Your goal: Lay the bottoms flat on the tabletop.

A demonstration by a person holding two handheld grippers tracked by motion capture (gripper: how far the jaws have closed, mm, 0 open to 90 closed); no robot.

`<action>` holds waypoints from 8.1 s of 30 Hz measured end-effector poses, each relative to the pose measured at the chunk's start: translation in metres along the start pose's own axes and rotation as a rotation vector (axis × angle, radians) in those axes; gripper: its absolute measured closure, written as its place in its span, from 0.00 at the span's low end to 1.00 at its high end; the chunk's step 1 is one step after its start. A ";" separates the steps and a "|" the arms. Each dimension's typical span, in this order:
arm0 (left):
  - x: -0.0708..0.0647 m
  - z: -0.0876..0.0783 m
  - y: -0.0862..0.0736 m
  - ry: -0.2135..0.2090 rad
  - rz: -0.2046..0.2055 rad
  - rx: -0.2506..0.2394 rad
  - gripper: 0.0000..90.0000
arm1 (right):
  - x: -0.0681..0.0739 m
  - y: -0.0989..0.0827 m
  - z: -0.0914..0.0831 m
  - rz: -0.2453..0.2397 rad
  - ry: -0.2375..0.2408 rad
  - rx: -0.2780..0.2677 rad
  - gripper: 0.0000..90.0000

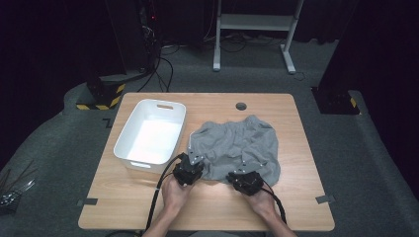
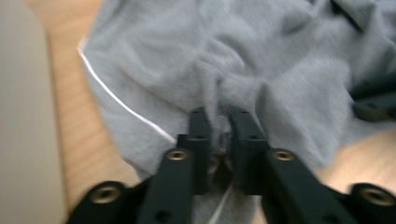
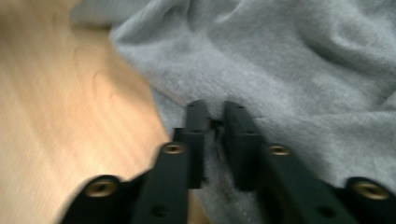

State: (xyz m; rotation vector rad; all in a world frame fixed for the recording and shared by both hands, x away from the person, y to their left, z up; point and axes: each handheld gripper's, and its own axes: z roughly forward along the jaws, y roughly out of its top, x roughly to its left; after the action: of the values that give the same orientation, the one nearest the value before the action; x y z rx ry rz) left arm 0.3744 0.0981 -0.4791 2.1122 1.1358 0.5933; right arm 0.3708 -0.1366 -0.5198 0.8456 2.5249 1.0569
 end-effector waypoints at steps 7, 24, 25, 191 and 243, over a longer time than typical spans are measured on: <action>0.016 -0.016 0.013 0.097 -0.035 -0.041 0.94 | -0.002 -0.022 -0.027 -0.027 0.013 0.031 0.99; -0.004 -0.004 -0.013 0.075 0.001 0.087 0.57 | -0.031 0.003 -0.034 0.072 -0.114 -0.095 0.64; -0.003 -0.004 -0.016 0.072 -0.004 0.092 0.57 | -0.035 0.006 -0.029 0.082 -0.134 -0.084 0.63; -0.012 -0.002 0.029 0.016 0.058 0.082 0.58 | -0.137 0.003 -0.020 0.276 -0.336 0.088 0.90; 0.004 -0.025 -0.019 -0.136 -0.033 0.072 0.67 | -0.050 -0.060 -0.095 0.189 -0.228 -0.069 0.64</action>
State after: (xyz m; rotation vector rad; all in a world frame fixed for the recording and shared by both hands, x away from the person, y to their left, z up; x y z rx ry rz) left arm 0.3493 0.1178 -0.4758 2.1551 1.1278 0.3922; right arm 0.3424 -0.2542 -0.4955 1.1337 2.2426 1.0302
